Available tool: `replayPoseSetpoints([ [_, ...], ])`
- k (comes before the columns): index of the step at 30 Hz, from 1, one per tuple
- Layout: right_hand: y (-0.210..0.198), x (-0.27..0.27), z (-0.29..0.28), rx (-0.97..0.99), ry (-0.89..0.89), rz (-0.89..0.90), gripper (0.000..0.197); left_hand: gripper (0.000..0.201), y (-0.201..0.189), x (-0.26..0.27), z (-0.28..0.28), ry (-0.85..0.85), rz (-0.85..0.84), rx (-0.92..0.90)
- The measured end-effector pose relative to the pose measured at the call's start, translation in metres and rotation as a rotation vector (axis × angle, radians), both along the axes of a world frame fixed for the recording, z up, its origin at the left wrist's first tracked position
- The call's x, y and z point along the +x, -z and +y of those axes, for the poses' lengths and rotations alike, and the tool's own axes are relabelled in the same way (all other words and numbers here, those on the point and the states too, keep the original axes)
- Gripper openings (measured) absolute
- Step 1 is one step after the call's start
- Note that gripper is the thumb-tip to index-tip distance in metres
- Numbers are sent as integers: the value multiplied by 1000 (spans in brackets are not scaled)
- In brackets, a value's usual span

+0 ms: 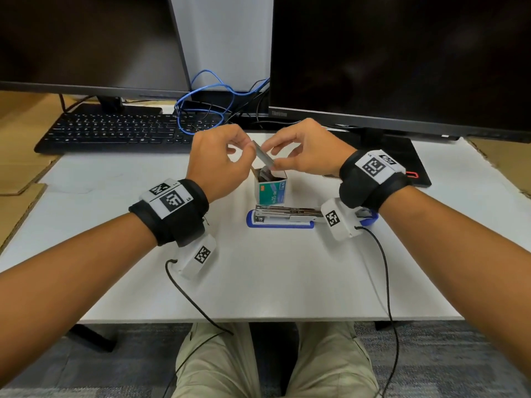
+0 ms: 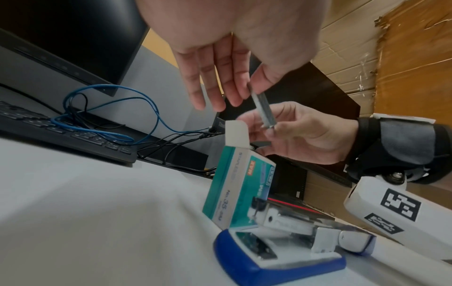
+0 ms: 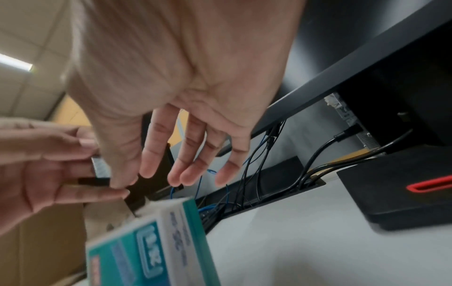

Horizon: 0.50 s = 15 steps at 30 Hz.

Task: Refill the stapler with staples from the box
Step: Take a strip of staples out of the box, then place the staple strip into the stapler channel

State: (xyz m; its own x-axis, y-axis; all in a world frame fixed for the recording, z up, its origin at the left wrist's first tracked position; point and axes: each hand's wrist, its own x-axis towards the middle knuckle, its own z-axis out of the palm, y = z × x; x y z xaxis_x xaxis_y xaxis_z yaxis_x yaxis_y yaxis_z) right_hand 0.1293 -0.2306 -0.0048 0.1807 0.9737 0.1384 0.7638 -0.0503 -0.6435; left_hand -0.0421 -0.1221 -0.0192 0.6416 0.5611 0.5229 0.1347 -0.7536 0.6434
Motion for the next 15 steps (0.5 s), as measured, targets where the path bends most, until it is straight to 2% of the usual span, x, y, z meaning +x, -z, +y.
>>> replayPoseSetpoints([
  [5,-21,0,-18,18,-67,128,43,18,-11,9,-9,-1,-12,23],
  [9,-27,4,-36,4,-82,138,28,20,-11,9,-19,67,2,50],
  [12,-24,8,-51,-62,-90,147,24,18,-9,3,-26,160,84,93],
  [15,-17,9,-61,-148,-90,167,25,12,-9,-1,-30,276,242,145],
])
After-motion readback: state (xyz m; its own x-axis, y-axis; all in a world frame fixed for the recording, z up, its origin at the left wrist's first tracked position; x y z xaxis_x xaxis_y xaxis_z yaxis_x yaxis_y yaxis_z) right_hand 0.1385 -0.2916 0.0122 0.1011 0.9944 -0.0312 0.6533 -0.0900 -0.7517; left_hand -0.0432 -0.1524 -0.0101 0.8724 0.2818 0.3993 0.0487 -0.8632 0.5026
